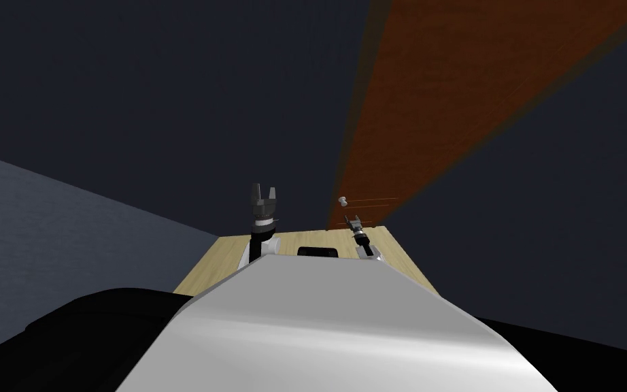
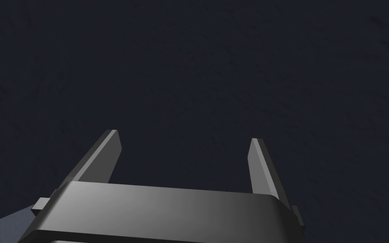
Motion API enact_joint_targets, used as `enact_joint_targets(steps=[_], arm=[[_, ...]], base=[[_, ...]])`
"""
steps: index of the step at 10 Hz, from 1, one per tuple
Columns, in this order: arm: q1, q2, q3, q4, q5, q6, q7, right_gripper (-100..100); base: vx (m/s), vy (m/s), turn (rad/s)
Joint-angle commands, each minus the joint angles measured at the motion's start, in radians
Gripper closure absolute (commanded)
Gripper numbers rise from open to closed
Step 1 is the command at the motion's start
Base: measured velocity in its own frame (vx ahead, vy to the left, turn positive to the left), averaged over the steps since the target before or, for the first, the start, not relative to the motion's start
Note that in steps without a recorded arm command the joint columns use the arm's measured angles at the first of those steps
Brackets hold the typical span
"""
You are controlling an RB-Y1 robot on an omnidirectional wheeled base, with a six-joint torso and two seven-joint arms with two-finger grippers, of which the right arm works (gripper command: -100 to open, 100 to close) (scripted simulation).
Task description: Pull the door open
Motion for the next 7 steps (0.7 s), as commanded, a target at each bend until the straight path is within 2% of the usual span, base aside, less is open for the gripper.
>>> enact_joint_targets(steps=[1,2,7], arm=[[0.0,0.0,0.0,0.0,0.0,0.0,0.0,-100],[0.008,-0.015,-0.013,0.012,-0.008,-0.014,-0.003,-100],[0.039,-0.072,-0.063,0.058,-0.042,-0.068,-0.025,-100]], base=[[0.06,-0.007,0.005],[0.119,0.057,0.137],[0.2,0.058,0.153]])
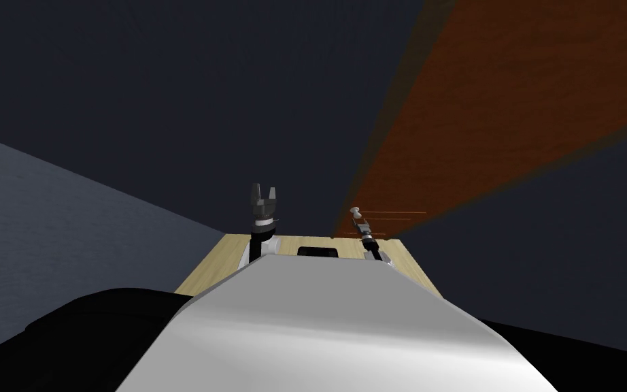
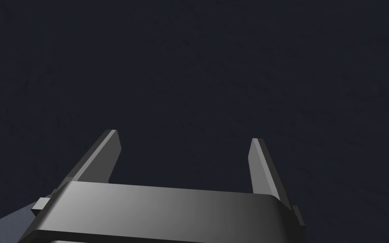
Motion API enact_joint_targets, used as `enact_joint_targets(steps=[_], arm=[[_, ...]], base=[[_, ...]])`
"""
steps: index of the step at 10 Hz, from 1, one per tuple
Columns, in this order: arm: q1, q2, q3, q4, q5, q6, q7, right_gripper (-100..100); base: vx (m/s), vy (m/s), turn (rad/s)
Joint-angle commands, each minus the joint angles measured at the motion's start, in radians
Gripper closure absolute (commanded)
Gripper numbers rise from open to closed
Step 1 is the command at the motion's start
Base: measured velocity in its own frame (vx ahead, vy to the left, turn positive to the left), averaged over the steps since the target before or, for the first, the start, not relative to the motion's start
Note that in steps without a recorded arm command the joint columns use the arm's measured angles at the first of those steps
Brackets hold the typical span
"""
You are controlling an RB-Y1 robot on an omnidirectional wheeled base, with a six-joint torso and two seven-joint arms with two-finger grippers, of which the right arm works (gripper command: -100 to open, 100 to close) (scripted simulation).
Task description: Pull the door open
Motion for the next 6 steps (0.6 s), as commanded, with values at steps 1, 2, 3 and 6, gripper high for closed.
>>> enact_joint_targets(steps=[1,2,3,6], arm=[[0.016,-0.016,-0.015,0.008,-0.01,-0.017,-0.008,-100],[0.021,-0.024,-0.022,0.014,-0.015,-0.025,-0.011,-100],[0.026,-0.033,-0.03,0.022,-0.021,-0.034,-0.015,-100],[0.017,-0.031,-0.031,0.04,-0.021,-0.046,-0.006,100]], base=[[0.236,0.03,0.13],[0.189,0.019,0.107],[0.171,0.025,0.101],[0.056,0.005,0.007]])
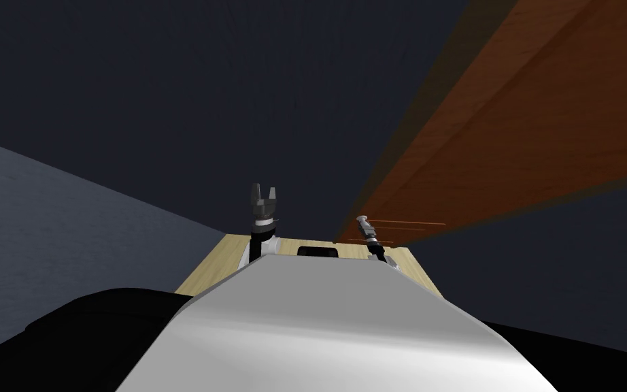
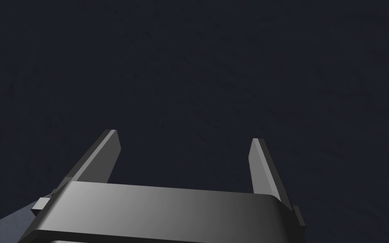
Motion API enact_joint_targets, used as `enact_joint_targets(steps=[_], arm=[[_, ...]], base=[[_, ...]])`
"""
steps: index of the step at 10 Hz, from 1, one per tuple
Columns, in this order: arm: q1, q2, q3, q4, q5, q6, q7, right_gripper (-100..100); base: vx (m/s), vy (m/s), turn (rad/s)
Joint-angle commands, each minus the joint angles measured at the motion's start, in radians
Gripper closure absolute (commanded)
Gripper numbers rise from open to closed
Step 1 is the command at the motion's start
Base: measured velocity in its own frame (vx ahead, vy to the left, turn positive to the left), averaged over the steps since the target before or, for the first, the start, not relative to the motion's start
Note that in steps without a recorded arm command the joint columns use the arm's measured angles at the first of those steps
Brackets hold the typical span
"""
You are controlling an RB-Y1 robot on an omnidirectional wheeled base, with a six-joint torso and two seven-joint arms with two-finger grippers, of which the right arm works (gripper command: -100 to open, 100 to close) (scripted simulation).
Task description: Pull the door open
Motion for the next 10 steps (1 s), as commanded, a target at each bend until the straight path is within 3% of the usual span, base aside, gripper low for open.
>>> enact_joint_targets(steps=[1,5,10], arm=[[0.0,0.002,0.001,0.001,0.001,-0.002,0.001,100],[0.0,0.002,0.001,0.001,0.001,-0.002,0.001,100],[-0.002,-0.003,0.02,0.001,-0.023,0.002,-0.121,100]], base=[[-0.015,-0.006,0.005],[-0.006,-0.001,0.002],[-0.014,-0.007,0.016]])
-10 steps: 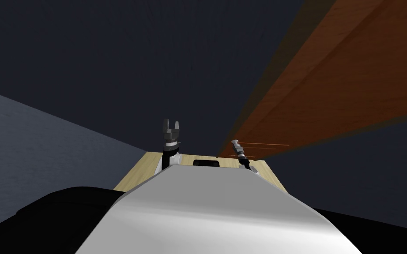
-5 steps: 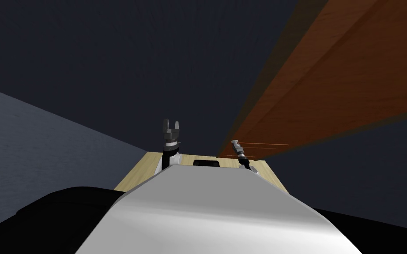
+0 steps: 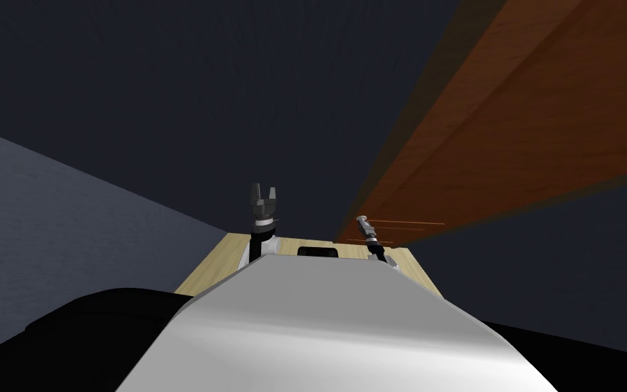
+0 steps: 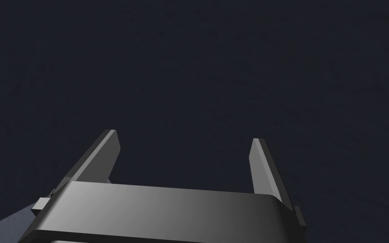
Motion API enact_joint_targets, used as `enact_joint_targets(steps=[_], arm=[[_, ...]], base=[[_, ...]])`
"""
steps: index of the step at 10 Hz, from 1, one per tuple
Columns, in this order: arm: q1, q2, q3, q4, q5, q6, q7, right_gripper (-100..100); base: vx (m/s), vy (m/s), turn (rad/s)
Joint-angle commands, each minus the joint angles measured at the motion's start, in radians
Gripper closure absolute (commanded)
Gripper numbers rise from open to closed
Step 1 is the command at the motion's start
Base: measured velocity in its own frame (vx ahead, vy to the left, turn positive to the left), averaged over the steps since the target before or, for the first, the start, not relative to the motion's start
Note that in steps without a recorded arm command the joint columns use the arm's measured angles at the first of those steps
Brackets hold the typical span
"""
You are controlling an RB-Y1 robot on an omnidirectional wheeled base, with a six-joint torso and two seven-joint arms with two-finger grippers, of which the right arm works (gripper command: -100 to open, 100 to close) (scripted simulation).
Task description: Pull the door open
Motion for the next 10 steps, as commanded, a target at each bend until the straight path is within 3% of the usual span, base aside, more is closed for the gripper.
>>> enact_joint_targets(steps=[1,10], arm=[[-0.001,0.0,0.008,0.002,-0.01,-0.001,-0.05,100],[-0.005,-0.01,0.052,0.001,-0.068,0.003,-0.283,100]], base=[[-0.024,-0.006,0.019],[-0.026,-0.01,0.019]])
